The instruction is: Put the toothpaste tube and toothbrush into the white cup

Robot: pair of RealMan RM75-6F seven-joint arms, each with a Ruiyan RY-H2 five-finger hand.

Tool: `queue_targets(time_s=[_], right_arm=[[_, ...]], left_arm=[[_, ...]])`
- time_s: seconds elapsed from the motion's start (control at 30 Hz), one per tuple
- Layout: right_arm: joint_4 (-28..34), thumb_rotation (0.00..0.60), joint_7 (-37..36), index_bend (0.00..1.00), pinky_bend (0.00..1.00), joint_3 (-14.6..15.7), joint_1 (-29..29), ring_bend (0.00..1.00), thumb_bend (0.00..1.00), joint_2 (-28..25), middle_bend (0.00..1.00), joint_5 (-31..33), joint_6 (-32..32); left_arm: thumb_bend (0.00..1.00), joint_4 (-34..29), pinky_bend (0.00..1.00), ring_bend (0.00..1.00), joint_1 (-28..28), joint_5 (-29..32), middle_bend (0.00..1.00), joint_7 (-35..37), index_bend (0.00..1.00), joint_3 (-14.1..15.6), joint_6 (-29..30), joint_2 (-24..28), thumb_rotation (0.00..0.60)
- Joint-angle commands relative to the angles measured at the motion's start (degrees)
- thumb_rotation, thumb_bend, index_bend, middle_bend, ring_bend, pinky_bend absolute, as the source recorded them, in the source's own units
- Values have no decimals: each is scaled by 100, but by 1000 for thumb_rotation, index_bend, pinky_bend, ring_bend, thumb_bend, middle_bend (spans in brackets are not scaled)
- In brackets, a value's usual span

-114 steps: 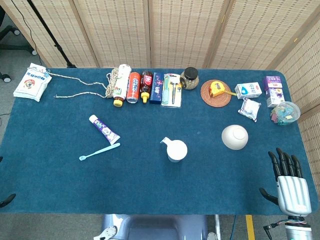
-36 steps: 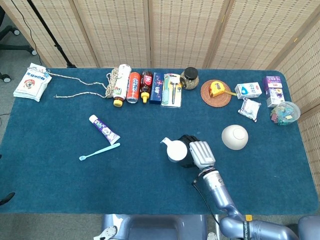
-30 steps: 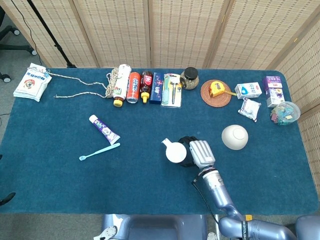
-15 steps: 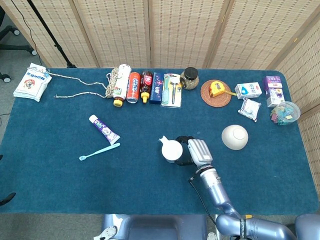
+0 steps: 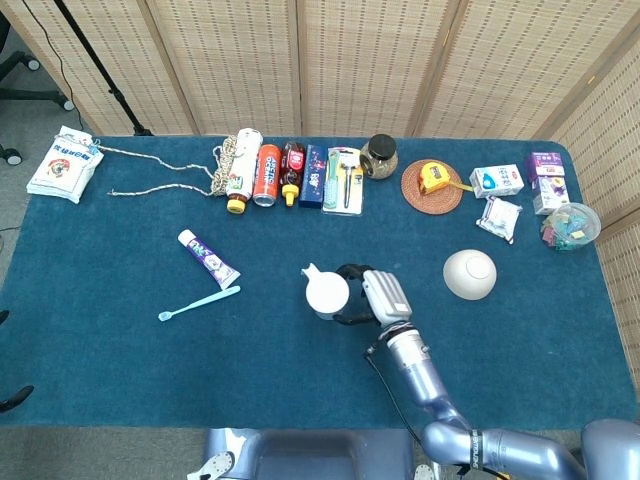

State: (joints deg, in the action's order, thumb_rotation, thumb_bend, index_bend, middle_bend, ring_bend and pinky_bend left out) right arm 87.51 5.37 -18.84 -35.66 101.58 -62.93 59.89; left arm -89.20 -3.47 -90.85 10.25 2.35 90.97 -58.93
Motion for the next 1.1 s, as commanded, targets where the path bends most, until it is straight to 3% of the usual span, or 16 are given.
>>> queue_targets(time_s=[0.03, 0.4, 0.93, 1.03, 1.1], right_arm=[[-253, 600, 145, 495, 512, -82, -244, 354, 285, 273, 397, -51, -15], [-730, 600, 390, 498, 505, -345, -834, 348, 301, 960, 397, 367, -285], [-1001, 600, -29, 497, 502, -117, -685, 329, 301, 1042, 397, 260, -169], [-1024, 600, -197, 442, 489, -32, -655, 288, 302, 1006, 374, 133, -228], [-1022, 600, -329, 344, 459, 9, -639, 211, 305, 967, 309, 57, -287]], left_arm=[[0, 2, 0, 0, -1, 3, 0, 25, 0, -2, 6, 9, 600], [0, 67, 0, 0, 14, 35, 0, 195, 0, -10, -25, 49, 600], [0, 48, 0, 0, 31, 13, 0, 143, 0, 8, -57, 40, 600], [0, 39, 0, 0, 33, 21, 0, 140, 0, 6, -61, 44, 600], [0, 40, 0, 0, 34, 34, 0, 141, 0, 0, -62, 46, 600]])
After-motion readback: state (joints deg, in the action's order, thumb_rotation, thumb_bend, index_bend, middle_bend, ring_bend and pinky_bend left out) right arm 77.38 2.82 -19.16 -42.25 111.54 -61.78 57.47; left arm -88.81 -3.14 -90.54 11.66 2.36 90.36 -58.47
